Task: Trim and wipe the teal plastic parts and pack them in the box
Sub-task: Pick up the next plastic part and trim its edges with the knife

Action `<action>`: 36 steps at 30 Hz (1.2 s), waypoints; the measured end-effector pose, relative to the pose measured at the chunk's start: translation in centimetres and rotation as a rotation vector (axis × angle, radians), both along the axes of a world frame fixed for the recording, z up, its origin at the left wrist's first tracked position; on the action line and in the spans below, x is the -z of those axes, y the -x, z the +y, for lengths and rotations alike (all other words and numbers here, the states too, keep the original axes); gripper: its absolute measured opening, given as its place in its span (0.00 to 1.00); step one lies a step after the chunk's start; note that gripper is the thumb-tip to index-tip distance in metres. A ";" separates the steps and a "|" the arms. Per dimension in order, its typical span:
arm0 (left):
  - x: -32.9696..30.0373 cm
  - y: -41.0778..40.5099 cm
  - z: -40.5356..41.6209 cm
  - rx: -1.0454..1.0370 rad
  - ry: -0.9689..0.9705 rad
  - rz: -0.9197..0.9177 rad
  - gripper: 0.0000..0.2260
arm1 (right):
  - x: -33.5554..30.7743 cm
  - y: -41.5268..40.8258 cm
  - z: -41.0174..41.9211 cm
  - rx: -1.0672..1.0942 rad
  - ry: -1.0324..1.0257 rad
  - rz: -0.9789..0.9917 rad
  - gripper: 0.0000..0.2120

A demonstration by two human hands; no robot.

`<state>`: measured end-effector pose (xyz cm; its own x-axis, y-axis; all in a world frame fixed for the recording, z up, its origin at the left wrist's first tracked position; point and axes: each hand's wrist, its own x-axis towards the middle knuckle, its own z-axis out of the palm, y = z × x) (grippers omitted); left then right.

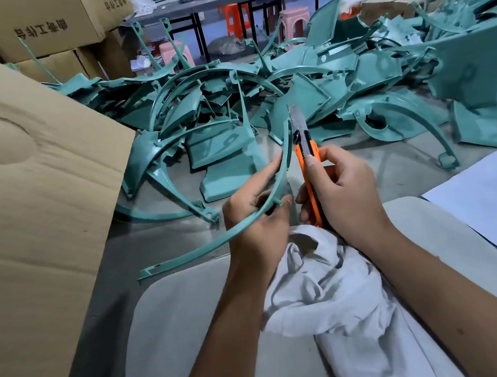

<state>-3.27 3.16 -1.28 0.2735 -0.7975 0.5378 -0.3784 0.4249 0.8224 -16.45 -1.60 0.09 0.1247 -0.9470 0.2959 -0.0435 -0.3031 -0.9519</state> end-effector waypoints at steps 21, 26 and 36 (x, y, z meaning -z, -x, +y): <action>1.2 -0.6 -0.8 -0.050 0.000 0.284 0.22 | 1.8 -0.3 -2.3 0.035 -0.301 0.445 0.16; 1.1 -1.1 -0.8 -0.065 0.023 0.411 0.16 | 2.1 0.2 -2.7 0.037 -0.358 0.457 0.15; 0.8 -1.6 -1.3 -0.091 -0.061 0.749 0.15 | 1.8 0.8 -2.1 0.119 -0.266 0.089 0.12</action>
<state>-1.72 1.90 -2.07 0.6145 -0.7767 0.1382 0.2595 0.3645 0.8943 -17.30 -3.69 -1.73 0.0225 -0.9993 0.0289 -0.1503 -0.0319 -0.9881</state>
